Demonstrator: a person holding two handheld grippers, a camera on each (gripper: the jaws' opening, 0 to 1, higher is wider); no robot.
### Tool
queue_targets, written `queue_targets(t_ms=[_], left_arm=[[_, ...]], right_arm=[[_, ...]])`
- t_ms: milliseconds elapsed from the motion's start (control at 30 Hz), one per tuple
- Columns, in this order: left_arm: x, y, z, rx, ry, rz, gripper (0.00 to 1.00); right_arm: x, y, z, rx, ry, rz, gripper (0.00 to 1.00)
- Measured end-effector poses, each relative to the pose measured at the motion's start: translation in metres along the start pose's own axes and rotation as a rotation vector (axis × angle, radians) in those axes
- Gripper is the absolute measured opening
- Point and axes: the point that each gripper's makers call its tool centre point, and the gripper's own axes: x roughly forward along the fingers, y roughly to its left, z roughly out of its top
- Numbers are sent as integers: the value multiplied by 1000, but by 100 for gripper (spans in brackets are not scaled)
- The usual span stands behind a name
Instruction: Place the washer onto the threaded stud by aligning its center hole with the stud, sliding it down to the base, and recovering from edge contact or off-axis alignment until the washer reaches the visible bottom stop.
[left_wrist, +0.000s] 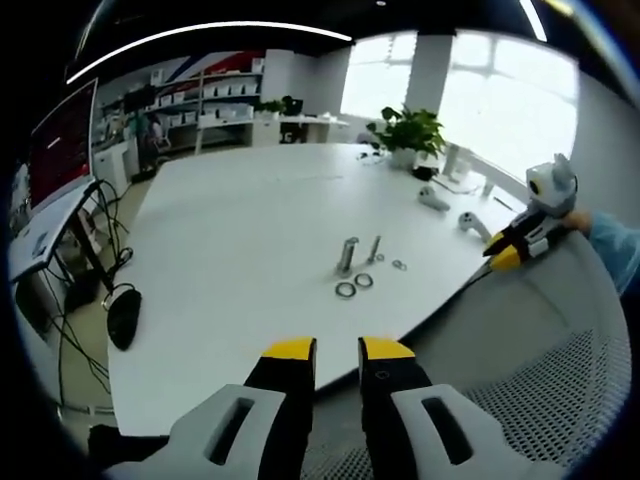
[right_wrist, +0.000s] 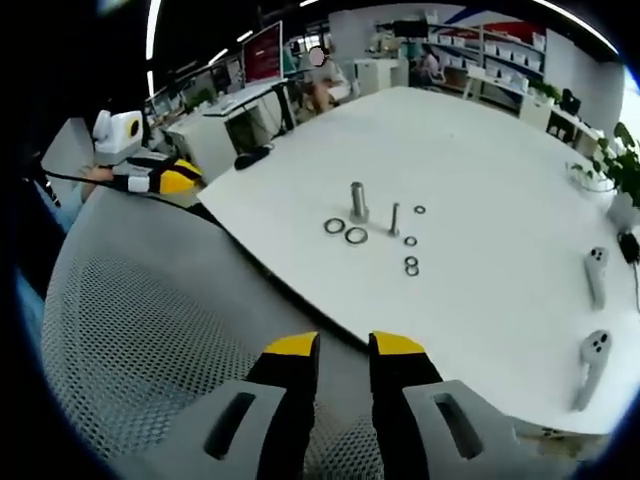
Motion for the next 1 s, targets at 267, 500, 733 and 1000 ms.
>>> queue_targets(t_ms=[267,500,733,1000], left_arm=[[0,-3,4,11,-19,-18,14],[0,0,3,0,-16,-3,14],[0,2,5,-8,-25,10,13],[-2,8,7,-24,-40,45,14]], right_arm=[[-2,-6,1,19,-2,-33,24],[-1,6,0,-68,25,42,24],[-4,1,0,-180,124,129,25],[22,-29,12,-420,312,261,26]])
